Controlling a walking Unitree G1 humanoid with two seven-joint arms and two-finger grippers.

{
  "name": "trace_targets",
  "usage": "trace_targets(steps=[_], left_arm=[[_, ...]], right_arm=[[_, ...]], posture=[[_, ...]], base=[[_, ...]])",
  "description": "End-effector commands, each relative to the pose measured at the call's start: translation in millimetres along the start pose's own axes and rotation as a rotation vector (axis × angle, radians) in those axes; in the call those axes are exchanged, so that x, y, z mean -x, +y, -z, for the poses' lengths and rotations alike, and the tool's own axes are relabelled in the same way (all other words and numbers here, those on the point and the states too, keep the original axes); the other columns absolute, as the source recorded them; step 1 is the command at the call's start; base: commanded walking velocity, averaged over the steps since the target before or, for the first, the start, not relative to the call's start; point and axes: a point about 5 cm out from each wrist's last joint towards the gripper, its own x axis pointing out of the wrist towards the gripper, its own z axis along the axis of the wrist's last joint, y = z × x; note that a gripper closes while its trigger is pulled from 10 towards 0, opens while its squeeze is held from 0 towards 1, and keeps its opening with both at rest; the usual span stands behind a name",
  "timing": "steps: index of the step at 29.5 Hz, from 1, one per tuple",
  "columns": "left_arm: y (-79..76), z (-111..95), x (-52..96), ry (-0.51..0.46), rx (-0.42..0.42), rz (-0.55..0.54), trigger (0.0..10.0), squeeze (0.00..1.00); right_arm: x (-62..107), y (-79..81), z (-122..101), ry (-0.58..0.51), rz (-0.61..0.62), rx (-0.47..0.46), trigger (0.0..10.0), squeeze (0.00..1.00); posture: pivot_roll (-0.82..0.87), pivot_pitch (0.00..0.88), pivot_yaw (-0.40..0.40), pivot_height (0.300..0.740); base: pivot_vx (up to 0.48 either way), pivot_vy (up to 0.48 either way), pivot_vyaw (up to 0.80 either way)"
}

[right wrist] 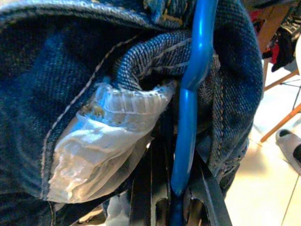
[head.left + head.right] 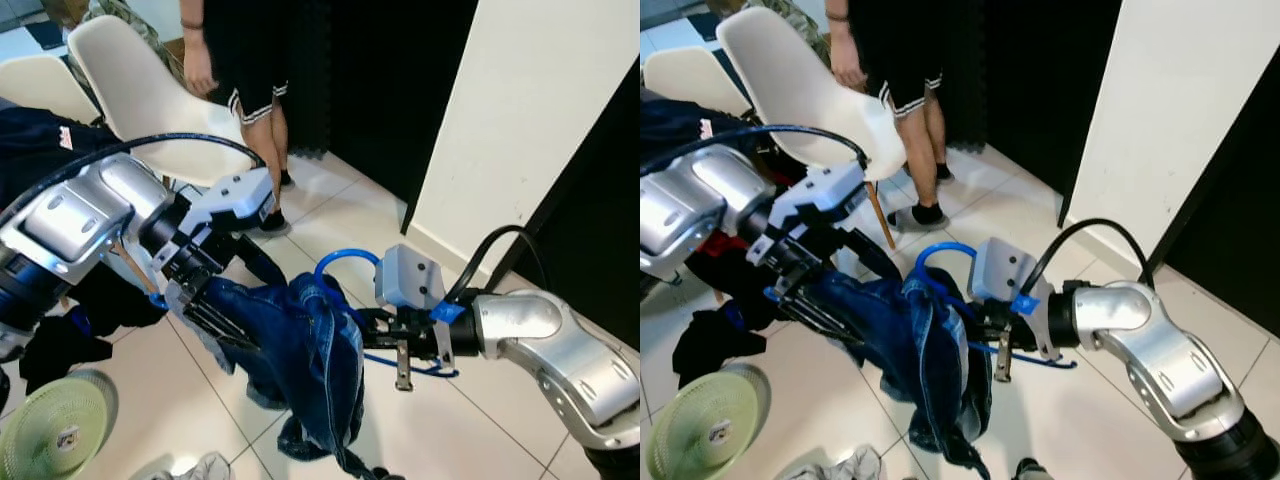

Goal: Hang hanger

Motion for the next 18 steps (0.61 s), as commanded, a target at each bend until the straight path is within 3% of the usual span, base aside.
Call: trace_targets(steps=[1,4,5,7,18], left_arm=[[1.2,9,-4.4,0.038,-0.009,0.009,10.0,0.0],[1.2,10,-5.1,0.041,-0.011,0.013,10.0,0.0],[0.6,11,-5.7,0.041,-0.01,0.019,0.5,0.0],[-1.5,12,-6.7,0.038,-0.007,0.032,0.0,0.0],[-4.6,20,-13.3,0.07,-0.009,0.054,0.0,0.0]], right_arm=[[1.1,2.2,-10,-0.043,-0.012,0.048,10.0,0.0],[1.0,2.6,-11,-0.05,-0.013,0.047,10.0,0.0],[1.0,2.8,-11,-0.055,-0.012,0.046,10.0,0.0],[1.2,2.4,-12,-0.062,-0.01,0.046,10.0,0.0],[1.7,0.3,-16,-0.088,0.0,0.047,10.0,0.0]], posture=[[0.07,0.145,0.074,0.74],[0.07,0.144,0.074,0.74],[0.07,0.145,0.075,0.74],[0.07,0.145,0.076,0.74],[0.07,0.146,0.077,0.74]], base=[[0.0,0.0,0.0],[0.0,0.0,0.0],[0.0,0.0,0.0],[0.0,0.0,0.0],[0.0,0.0,0.0]])
